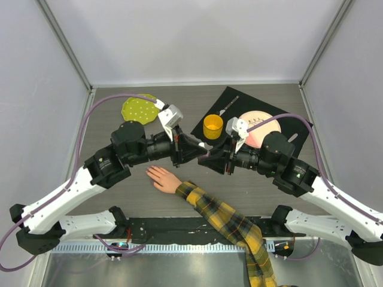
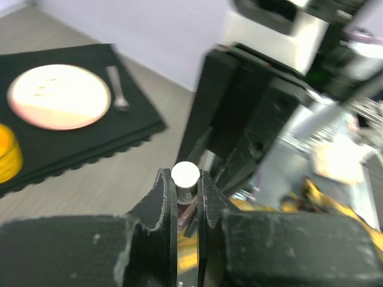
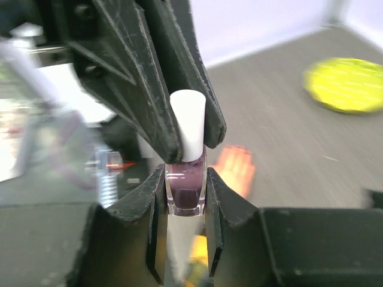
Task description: Paint the nails
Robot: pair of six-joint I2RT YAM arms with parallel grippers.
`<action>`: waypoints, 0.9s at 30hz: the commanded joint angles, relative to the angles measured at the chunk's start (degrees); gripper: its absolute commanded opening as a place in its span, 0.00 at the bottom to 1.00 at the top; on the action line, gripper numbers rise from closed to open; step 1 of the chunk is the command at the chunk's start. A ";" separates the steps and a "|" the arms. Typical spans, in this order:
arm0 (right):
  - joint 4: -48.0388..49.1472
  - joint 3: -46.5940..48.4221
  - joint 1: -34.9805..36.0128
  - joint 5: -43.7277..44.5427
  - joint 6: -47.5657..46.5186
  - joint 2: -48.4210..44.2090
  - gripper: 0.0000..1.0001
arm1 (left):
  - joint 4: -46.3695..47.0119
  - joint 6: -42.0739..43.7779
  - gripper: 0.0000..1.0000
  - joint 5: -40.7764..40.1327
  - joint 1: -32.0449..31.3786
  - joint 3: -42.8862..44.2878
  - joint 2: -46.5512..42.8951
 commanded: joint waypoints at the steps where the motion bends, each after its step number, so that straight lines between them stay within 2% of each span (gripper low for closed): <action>1: 23.34 -2.01 0.91 -31.36 11.25 -1.27 0.01 | 10.57 -0.34 0.00 16.48 -0.62 -3.36 -2.79; 2: 31.10 -5.24 0.82 -38.37 23.82 -1.09 0.01 | 11.55 -0.78 0.00 17.71 -0.62 -3.80 -3.49; 4: 48.66 -7.81 1.17 -40.99 33.31 0.04 0.01 | 12.43 -1.05 0.00 19.82 -0.62 -3.89 -3.67; 6: 51.92 -9.05 1.17 -41.17 36.86 0.14 0.01 | 13.14 -1.75 0.00 20.18 -0.62 -3.98 -3.94; 9: 50.09 -9.49 1.17 -39.94 34.86 -0.47 0.01 | 12.54 -2.28 0.00 20.28 -0.62 -3.37 -4.11; 11: 43.34 -8.53 1.17 -38.72 31.00 -1.09 0.01 | 10.34 -2.37 0.02 15.74 -0.53 -1.80 -4.29; 13: 31.14 -6.17 1.17 -34.86 22.05 -1.62 0.01 | 4.64 -1.75 0.23 11.94 -0.53 -0.12 -4.46; 14: 26.83 -5.20 1.17 -32.58 18.97 -1.79 0.01 | 2.79 -1.58 0.48 8.27 -0.62 1.54 -4.64; 15: 18.87 -4.32 1.17 -28.38 16.16 -1.79 0.01 | 0.51 -1.49 0.57 6.93 -0.62 1.82 -4.90; 16: 15.48 -2.48 1.17 -25.47 10.82 -1.71 0.01 | -0.38 -1.23 0.64 5.43 -0.62 2.17 -5.95; 18: 6.81 -0.89 1.17 -20.10 6.57 -0.83 0.01 | -3.27 -1.14 0.78 0.78 -0.62 3.05 -7.01; 19: 4.57 0.51 1.17 -14.59 3.33 -0.31 0.01 | -4.16 -0.88 0.80 -0.63 -0.53 3.22 -7.97; 22: -0.36 2.28 1.26 -9.90 -0.04 1.37 0.01 | -8.81 -0.52 0.82 -5.99 -0.62 4.89 -8.51; 24: -1.33 2.55 1.17 -9.01 -2.06 1.89 0.01 | -12.93 -0.09 0.79 -8.63 -0.71 6.74 -7.81; 27: -2.91 3.43 1.17 -9.26 -3.73 2.60 0.01 | -16.11 1.23 0.77 -8.29 -0.62 8.23 -6.66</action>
